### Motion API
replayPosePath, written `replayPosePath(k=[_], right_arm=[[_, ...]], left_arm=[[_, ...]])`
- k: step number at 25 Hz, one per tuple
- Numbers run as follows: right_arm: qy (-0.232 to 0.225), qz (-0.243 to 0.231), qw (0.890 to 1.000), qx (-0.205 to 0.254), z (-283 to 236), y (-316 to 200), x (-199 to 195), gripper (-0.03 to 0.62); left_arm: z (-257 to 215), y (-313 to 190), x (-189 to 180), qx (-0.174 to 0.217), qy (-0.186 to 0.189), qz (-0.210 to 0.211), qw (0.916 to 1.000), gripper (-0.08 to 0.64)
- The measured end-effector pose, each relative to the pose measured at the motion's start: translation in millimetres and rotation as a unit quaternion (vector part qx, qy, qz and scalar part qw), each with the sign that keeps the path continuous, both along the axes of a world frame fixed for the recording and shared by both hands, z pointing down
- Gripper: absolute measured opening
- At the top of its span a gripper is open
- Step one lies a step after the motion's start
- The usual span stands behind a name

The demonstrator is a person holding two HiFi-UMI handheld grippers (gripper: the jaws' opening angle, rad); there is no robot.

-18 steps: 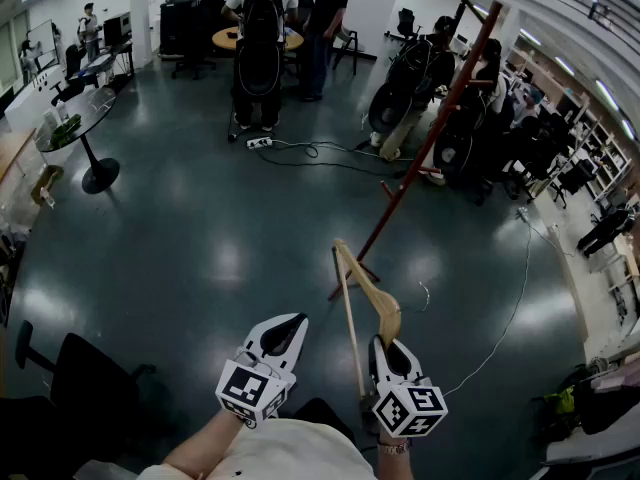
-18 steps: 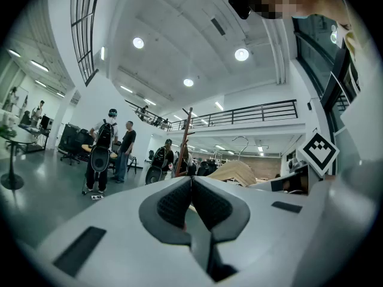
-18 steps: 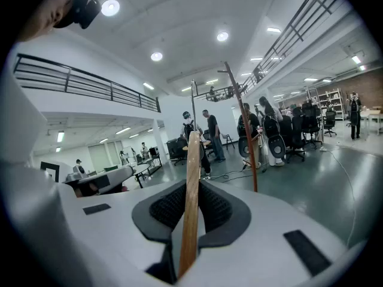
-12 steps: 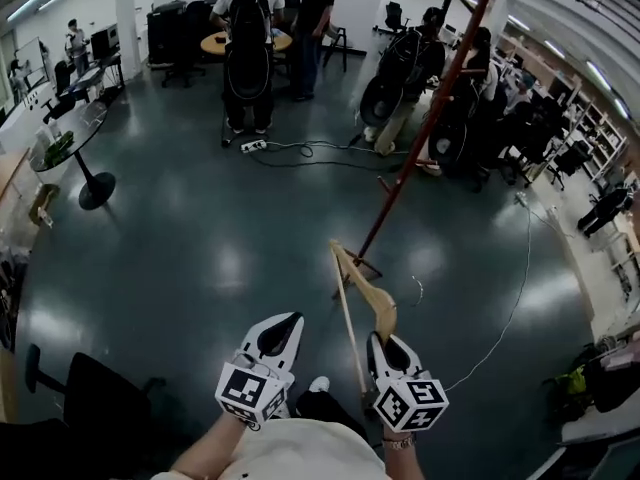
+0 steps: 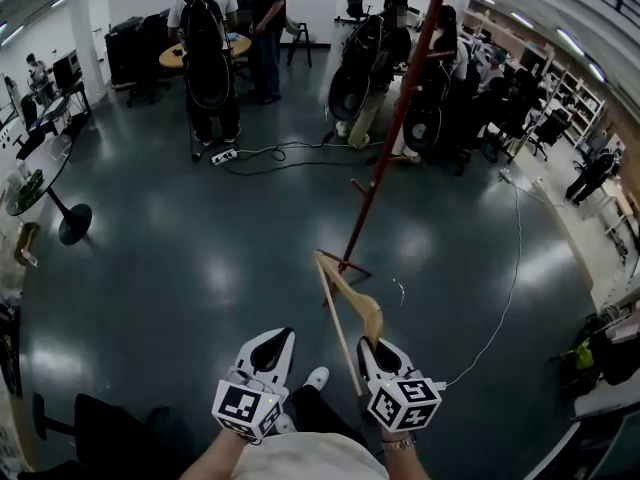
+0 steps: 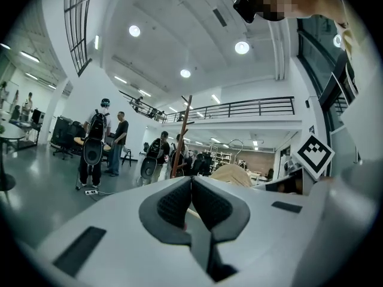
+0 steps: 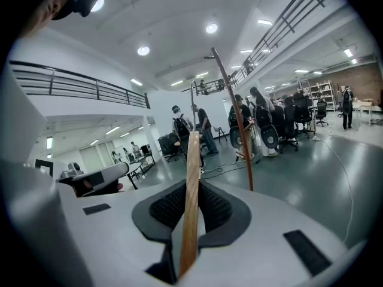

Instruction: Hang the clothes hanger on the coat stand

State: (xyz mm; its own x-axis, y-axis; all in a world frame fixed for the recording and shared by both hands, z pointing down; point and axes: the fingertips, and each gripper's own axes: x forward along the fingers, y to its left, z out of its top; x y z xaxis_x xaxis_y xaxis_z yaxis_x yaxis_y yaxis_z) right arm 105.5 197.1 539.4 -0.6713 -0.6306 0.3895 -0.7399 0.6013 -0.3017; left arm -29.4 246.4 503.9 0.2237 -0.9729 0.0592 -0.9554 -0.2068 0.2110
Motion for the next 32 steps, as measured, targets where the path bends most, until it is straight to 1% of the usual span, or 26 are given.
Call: replayPosePath(k=[3,7,10,12,14,16,19,23,28,32], right_arm=[[-0.001,-0.001,1.000,-0.010,8,-29,-6,0.069],[-0.001,-0.004,1.000,-0.024,9,-76,1,0.069],[-0.003,0.002,1.000,-0.018,3,-126,9,0.069],[-0.007,0.004,1.000,-0.011,-4,-159,12,0.069],[-0.009,0.003,1.000,-0.006,-8,-188,14,0.069],[-0.007,-0.002,1.000,0.000,-13,-214,15,0.069],[0.000,-0.013,1.000,0.009,-25,-239,14,0.069],[0.001,-0.027,0.999,0.017,-39,-256,7,0.069],[0.000,-0.017,0.999,0.028,-46,-284,-2,0.069],[-0.003,-0.010,0.999,0.039,-57,-310,-14,0.069]], left_arm=[[7,-32,-9,-0.012,0.002,-0.005,0.9999,0.012],[-1,-84,-6,-0.018,-0.003,-0.009,0.9998,0.012],[-9,-134,1,-0.008,-0.010,-0.003,0.9999,0.012],[-16,-169,5,0.001,-0.026,0.002,0.9997,0.012],[-22,-199,2,0.011,-0.038,-0.003,0.9992,0.012],[-32,-223,-3,0.023,-0.035,-0.014,0.9990,0.012],[-47,-245,-7,0.030,-0.027,-0.028,0.9988,0.012],[-56,-264,-9,0.025,-0.025,-0.032,0.9989,0.012],[-66,-295,-16,0.044,-0.035,-0.031,0.9979,0.012],[-76,-324,-25,0.051,-0.047,-0.028,0.9972,0.012]])
